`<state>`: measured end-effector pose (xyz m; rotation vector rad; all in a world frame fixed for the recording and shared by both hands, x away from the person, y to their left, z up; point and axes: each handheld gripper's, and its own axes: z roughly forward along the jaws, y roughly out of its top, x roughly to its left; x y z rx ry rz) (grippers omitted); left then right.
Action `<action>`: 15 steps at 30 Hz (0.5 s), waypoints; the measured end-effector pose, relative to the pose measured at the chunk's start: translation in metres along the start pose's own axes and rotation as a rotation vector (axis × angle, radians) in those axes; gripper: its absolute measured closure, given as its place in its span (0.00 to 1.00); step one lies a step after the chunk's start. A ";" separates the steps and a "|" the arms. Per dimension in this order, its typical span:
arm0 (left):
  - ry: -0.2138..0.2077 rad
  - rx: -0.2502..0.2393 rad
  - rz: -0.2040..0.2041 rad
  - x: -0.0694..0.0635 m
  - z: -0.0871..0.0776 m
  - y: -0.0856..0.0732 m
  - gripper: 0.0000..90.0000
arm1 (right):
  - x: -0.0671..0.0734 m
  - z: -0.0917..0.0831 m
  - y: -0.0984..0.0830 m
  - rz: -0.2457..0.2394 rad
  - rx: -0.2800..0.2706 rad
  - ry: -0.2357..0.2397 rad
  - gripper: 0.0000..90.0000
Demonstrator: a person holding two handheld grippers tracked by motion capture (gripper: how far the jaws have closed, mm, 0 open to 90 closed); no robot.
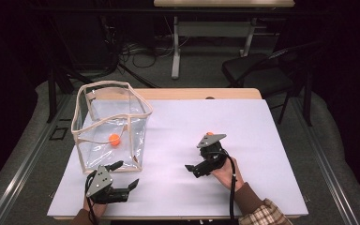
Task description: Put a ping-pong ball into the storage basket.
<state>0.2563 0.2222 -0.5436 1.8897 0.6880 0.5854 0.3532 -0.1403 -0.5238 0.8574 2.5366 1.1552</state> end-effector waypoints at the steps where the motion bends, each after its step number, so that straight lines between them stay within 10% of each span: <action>1: 0.001 0.001 0.000 0.000 0.000 0.000 0.18 | 0.000 0.000 -0.001 -0.002 0.000 0.002 0.00; 15: -0.002 0.003 0.004 0.000 0.001 0.000 0.18 | -0.009 -0.008 -0.005 0.003 -0.007 -0.014 0.00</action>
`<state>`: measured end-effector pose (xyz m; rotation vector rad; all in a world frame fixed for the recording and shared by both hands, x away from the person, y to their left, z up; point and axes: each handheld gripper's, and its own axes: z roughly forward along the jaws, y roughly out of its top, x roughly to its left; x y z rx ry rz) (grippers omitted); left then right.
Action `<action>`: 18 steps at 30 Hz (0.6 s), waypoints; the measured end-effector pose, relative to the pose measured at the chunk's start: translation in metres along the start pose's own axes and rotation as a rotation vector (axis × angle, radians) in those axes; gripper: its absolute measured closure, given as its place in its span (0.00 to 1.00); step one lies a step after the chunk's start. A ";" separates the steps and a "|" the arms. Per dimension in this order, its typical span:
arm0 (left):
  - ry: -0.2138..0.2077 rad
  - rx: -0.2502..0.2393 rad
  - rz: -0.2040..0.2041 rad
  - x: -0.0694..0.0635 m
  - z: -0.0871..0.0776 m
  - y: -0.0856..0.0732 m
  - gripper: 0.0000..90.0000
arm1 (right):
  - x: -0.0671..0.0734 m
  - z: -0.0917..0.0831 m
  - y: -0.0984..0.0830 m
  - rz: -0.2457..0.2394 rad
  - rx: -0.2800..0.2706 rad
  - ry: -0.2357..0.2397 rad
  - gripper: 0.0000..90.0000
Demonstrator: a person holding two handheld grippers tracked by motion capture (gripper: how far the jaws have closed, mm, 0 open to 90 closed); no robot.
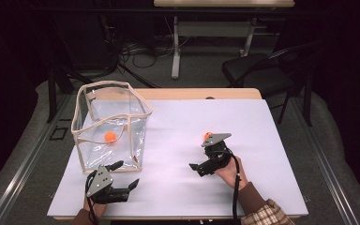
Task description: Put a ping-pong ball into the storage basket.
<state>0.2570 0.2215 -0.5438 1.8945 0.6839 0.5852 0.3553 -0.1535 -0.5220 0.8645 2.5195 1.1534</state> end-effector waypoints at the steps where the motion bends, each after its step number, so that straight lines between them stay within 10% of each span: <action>1: 0.000 -0.001 -0.001 0.000 0.000 0.000 0.18 | -0.001 -0.001 0.000 0.003 -0.004 -0.008 0.00; 18: -0.001 -0.002 0.001 0.000 0.000 0.000 0.18 | -0.020 -0.014 -0.003 0.026 -0.020 -0.058 0.00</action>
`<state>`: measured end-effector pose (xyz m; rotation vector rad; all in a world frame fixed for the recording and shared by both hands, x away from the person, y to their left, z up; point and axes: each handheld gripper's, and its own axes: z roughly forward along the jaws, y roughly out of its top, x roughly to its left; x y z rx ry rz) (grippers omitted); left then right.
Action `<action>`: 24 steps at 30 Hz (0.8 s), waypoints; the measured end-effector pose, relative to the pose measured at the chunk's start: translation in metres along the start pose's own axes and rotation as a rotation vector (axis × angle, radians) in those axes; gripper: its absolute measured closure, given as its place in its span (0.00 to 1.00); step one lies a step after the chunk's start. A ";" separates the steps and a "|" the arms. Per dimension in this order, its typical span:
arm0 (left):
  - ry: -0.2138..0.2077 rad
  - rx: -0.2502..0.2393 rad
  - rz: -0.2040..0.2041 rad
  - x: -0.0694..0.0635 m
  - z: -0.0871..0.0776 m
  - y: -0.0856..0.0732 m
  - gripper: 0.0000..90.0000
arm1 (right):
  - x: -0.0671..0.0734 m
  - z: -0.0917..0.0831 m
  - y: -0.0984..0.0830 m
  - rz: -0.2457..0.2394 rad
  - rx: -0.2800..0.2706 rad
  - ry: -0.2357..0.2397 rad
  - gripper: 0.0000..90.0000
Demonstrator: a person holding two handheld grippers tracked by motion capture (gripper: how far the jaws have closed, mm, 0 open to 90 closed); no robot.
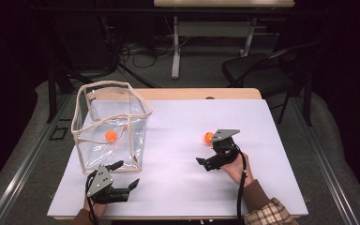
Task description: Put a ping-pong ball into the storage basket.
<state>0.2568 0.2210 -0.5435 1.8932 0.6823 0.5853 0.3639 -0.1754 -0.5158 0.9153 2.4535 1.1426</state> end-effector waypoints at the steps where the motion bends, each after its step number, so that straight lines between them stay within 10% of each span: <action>1: 0.001 -0.002 0.000 0.000 0.000 0.000 0.18 | -0.001 -0.001 0.000 0.002 -0.002 -0.001 0.00; 24: 0.000 0.001 0.003 -0.001 0.000 0.000 0.18 | -0.024 -0.004 -0.001 0.043 -0.026 -0.073 0.00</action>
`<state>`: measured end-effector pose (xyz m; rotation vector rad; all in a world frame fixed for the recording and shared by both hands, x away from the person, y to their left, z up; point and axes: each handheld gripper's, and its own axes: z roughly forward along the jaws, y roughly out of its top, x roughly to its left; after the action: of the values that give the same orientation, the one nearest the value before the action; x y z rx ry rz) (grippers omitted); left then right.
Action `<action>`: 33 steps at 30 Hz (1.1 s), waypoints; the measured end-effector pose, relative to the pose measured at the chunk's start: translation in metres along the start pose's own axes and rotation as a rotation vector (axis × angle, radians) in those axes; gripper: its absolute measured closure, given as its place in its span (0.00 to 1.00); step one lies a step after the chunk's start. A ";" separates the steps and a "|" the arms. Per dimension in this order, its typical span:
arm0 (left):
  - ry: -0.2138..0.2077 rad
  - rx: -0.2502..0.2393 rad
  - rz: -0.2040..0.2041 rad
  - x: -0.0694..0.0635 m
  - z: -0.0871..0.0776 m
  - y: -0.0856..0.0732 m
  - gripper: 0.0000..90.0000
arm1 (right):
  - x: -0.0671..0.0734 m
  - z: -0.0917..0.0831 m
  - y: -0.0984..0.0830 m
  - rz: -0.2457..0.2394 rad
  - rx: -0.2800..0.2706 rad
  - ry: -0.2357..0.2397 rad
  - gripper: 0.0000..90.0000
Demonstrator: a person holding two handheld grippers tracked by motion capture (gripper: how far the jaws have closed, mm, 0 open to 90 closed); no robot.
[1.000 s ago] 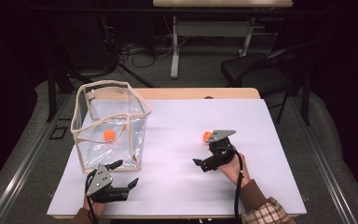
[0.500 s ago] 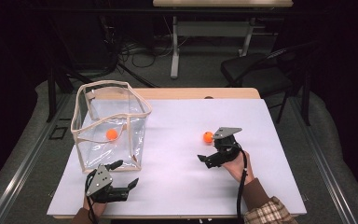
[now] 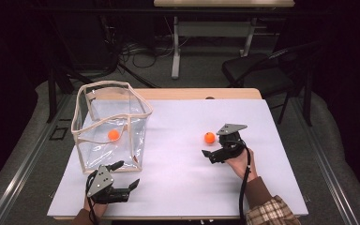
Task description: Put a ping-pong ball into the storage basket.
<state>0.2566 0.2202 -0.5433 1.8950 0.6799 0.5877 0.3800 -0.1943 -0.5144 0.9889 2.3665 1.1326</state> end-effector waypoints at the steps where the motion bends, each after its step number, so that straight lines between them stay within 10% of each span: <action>1: 0.000 0.000 0.000 0.000 0.000 0.000 0.18 | -0.001 0.001 0.000 0.002 0.002 -0.004 0.00; 33: -0.001 0.002 -0.002 0.000 0.001 0.000 0.18 | -0.021 0.031 0.013 0.061 0.038 -0.046 0.00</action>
<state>0.2573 0.2194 -0.5437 1.8963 0.6818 0.5847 0.4180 -0.1870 -0.5234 1.0950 2.3447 1.0776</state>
